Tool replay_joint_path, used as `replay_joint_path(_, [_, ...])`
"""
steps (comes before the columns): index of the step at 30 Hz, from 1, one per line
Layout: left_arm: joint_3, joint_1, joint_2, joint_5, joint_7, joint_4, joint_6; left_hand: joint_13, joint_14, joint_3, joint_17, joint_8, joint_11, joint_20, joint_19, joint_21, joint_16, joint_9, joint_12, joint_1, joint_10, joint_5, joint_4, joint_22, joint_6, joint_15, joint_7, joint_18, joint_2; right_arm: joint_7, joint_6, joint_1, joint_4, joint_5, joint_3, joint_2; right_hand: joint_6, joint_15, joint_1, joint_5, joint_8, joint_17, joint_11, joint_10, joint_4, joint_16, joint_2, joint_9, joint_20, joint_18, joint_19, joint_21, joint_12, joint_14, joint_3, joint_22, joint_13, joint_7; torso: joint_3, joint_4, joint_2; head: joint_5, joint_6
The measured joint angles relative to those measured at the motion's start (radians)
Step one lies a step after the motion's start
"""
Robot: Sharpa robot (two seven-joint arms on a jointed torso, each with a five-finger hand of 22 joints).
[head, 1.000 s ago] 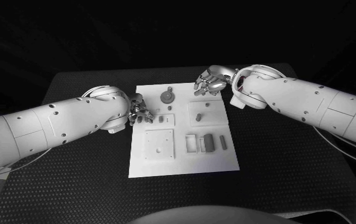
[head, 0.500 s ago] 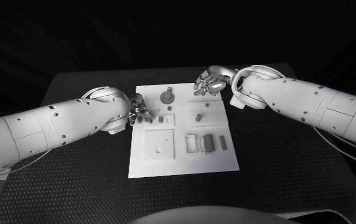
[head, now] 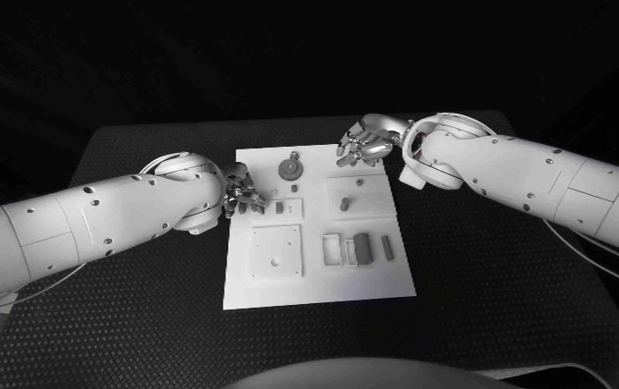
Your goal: Assemble the parts on the task board
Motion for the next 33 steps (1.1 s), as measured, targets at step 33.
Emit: replay_joint_path(33, [0.000,-0.008,-0.013,-0.055,0.008,0.028,-0.041,0.000,0.007,-0.001,0.000,0.000,-0.004,-0.001,0.005,0.004,0.000,0.002,0.000,0.000,0.004,0.004,-0.001,0.000,0.004,0.000,-0.001,0.000,0.000,0.000,0.001,0.000,0.000,0.000,0.000,-0.001,-0.002,0.001,0.000,0.000,0.000,-0.001,0.000,0.000,0.003,0.000,0.000,0.000,0.000,-0.005,0.000,0.000,0.000,0.001,-0.003,0.000,0.000,0.002,0.0012,0.0000,0.000,0.002,-0.002])
